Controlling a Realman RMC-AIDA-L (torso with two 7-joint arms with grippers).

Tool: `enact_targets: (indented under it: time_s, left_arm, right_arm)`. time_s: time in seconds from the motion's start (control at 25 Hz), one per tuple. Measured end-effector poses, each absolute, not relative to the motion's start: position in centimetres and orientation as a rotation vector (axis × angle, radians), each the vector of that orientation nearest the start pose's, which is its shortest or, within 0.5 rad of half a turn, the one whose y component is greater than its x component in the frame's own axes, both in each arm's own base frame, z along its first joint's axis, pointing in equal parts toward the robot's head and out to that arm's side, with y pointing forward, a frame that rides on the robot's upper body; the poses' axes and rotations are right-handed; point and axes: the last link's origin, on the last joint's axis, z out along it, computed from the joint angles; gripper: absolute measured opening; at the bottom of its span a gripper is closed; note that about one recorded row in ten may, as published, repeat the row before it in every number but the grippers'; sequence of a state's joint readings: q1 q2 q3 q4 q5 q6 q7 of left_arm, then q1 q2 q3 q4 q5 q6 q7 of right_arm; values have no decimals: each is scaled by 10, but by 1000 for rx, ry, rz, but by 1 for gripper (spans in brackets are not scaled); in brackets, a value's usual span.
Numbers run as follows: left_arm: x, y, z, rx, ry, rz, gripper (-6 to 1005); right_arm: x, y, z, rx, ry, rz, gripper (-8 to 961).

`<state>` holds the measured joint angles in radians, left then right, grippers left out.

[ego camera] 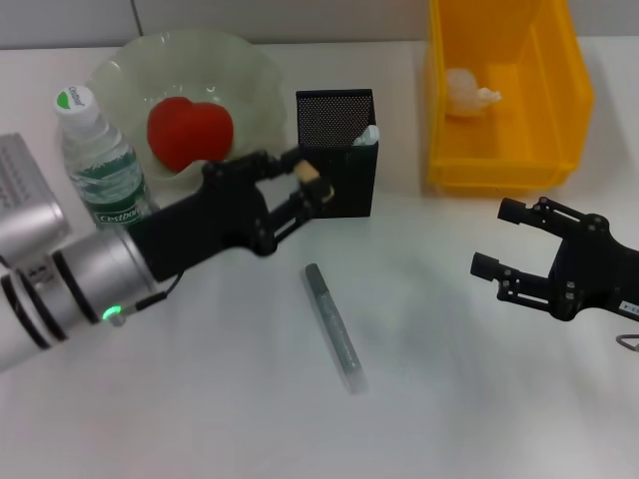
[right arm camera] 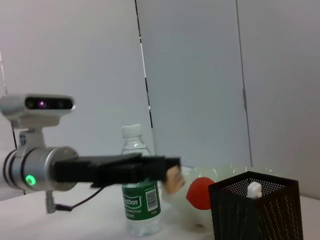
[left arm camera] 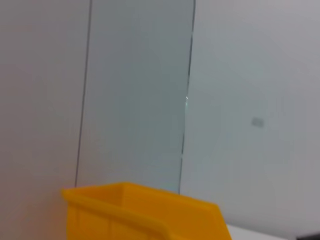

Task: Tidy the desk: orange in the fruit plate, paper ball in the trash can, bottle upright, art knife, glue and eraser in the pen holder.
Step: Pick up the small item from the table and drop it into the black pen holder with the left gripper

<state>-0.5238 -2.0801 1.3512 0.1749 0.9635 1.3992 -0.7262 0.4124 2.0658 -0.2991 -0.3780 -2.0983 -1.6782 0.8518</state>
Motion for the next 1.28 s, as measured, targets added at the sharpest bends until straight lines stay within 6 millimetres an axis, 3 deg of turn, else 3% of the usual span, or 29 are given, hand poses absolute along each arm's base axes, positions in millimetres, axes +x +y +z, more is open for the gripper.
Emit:
enact_targets:
  time_s: [0.32,0.64,1.28]
  left_arm:
    - [-224,337,-64,-2403,-407,-1093,403]
    - [-218,362,-67,-2378,-433,-996,403]
    - [-214,374,-76,-2421,-450,-889,395]
  right_arm:
    - [311,266,-11,-2502,422,902,791]
    - [310,265,-12,-2506,416,908,792]
    - [309,266,-12,-2505,412,909,791]
